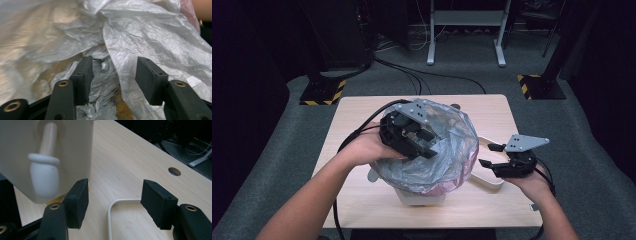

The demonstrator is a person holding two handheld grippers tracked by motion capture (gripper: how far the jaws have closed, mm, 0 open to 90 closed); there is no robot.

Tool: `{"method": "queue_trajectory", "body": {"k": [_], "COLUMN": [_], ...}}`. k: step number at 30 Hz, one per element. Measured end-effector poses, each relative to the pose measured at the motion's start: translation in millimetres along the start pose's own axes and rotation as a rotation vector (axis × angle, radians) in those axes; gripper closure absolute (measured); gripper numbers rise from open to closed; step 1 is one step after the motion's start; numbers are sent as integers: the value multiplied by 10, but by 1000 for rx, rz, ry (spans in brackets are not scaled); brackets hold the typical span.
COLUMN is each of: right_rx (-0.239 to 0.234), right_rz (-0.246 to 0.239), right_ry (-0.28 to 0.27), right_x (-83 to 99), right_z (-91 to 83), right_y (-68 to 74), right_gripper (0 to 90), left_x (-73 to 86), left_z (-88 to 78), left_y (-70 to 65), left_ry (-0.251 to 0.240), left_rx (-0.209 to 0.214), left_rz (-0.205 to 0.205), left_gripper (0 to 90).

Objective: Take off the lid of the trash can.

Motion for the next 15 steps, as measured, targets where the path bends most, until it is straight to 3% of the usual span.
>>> {"method": "queue_trajectory", "body": {"k": [5,8,11,15], "right_rx": [-20,-37,-58,-86], "right_rz": [-12,-19,-31,-48], "right_ry": [-22,-38,-53,-60], "right_x": [-160,-256,-363,-498], "right_z": [-142,-223,-294,-372], "right_y": [36,72,126,202], "right_gripper": [379,378,378,377], "left_x": [-20,-19,-18,-32], "left_z": [128,173,210,236], "left_y": [-29,-34,-31,-42], "left_ry": [55,89,120,157], "left_rx": [7,-5,-4,-14], "left_rz": [41,41,28,39], "left_gripper": [624,671,680,634]}}
Point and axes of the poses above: each handheld gripper's, and its own axes: z roughly forward along the jaws, x roughly out of its underside, y roughly to its left, the point moved 2 cm from there along z, roughly forward along the jaws, and after that the axes turned 7 degrees about y, right-handed, at the moved point
